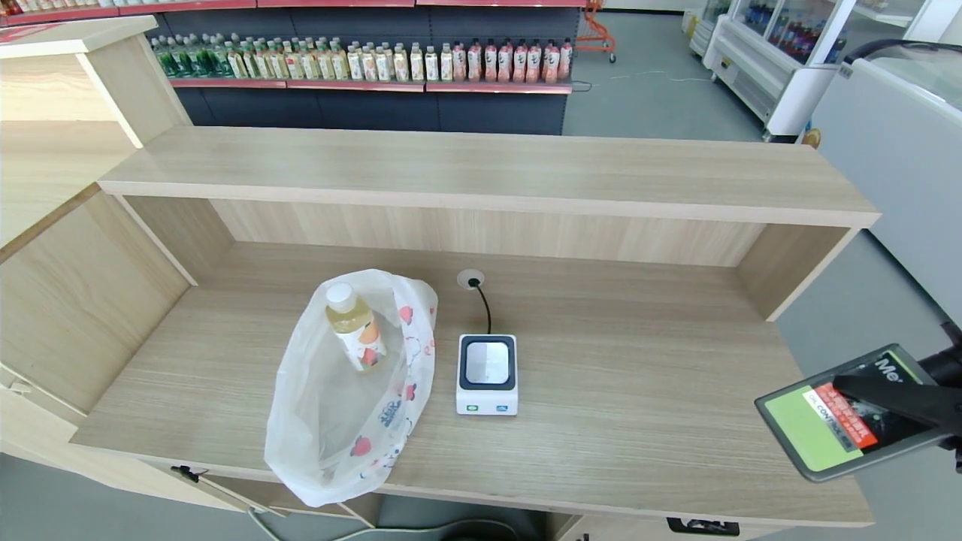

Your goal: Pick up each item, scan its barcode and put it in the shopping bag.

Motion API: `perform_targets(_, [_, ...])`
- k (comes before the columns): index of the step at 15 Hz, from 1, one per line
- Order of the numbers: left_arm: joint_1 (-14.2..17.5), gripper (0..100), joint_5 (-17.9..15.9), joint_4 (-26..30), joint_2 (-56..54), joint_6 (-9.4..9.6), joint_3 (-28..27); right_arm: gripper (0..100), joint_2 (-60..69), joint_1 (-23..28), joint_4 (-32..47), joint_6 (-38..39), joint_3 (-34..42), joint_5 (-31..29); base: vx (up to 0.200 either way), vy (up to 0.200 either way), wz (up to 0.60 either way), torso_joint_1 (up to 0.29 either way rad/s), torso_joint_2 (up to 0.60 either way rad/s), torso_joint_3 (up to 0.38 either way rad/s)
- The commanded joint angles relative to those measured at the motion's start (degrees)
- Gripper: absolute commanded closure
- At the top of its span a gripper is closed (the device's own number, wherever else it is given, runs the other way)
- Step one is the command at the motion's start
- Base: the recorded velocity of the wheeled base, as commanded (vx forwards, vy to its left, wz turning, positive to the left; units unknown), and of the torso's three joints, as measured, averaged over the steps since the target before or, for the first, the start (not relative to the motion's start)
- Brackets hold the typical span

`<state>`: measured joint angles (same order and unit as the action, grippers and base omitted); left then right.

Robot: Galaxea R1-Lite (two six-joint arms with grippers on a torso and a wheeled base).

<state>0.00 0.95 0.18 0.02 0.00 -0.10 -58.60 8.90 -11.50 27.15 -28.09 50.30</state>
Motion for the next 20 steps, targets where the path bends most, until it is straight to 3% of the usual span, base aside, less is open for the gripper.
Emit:
perform_targets(1, [0.0,0,0.0,0.0,0.0,0.00,0.0,100,-2.9,-0.1,-0.3,-0.3,-1.9,-2.1,0.000,0.200,0.00,0.002,0.01,0.007])
perform_targets(4, [0.0,0,0.0,0.0,0.0,0.00,0.0,100,-7.3,-2.9,-1.3,-1.4,-3.8,-7.1,0.000,0.200,0.00,-0.002,0.00,0.002])
perform_targets(10, [0.0,0,0.0,0.0,0.0,0.18,0.0,100,-20.9,-12.1,-13.7,-5.6,-3.6,-19.4,0.000,0.200,0.00,0.002,0.00,0.002])
perform_targets(12, [0.0,0,0.0,0.0,0.0,0.18,0.0,100,-25.8,-13.0,-15.8,-10.9,-3.4,-24.3,0.000,0.000,0.00,0.000,0.00,0.000])
perform_targets(20, [0.0,0,0.0,0.0,0.0,0.18,0.0,100,-35.5,-16.2,-26.0,-12.6,-3.0,-25.6,0.000,0.000,0.00,0.000,0.00,0.000])
